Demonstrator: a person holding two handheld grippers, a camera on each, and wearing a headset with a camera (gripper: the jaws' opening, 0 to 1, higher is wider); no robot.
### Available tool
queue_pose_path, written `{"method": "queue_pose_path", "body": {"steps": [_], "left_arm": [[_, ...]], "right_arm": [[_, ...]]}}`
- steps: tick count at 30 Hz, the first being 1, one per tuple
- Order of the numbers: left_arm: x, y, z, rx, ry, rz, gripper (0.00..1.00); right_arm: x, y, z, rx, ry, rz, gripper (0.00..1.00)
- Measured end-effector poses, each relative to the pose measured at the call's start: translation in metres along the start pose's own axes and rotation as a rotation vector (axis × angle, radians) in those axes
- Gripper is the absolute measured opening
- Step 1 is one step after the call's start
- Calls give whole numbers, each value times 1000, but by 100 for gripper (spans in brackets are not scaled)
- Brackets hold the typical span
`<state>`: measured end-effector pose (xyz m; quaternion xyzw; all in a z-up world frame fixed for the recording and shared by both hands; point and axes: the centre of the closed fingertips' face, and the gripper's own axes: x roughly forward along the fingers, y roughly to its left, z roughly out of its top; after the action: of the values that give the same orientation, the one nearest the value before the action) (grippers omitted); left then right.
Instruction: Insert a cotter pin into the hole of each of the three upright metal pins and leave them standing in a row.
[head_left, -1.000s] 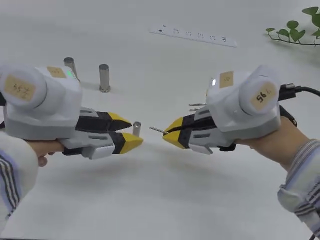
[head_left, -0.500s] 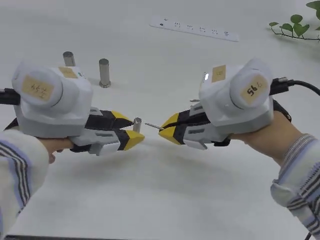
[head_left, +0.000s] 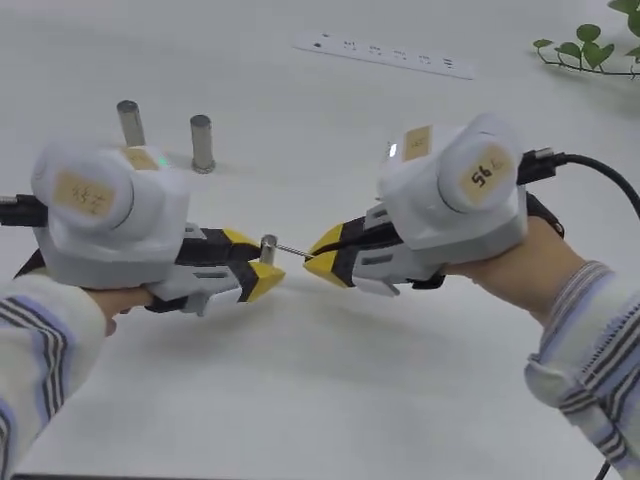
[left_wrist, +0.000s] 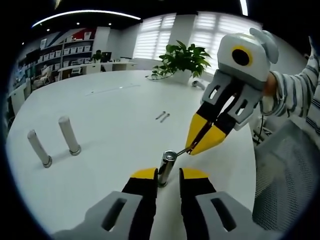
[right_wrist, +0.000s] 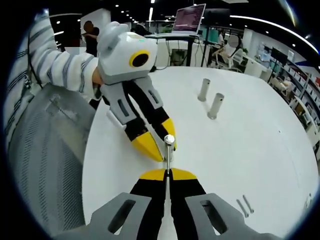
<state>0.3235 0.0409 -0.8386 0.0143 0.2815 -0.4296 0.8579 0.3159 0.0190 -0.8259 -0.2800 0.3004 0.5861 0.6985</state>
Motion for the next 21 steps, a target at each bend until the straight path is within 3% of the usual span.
{"method": "queue_pose_path", "body": {"steps": [5, 8, 11, 21], "left_arm": [[0, 2, 0, 2, -5, 13, 12], [-1, 4, -1, 35, -3, 33, 9], [0, 4, -1, 19, -7, 35, 9], [-1, 3, -1, 53, -17, 73, 8]], "right_arm": [[2, -1, 1, 2, -6, -6, 3], [4, -1, 2, 0, -8, -10, 3], [6, -1, 4, 12, -17, -11, 3], [10, -2, 7, 48, -27, -28, 3]]}}
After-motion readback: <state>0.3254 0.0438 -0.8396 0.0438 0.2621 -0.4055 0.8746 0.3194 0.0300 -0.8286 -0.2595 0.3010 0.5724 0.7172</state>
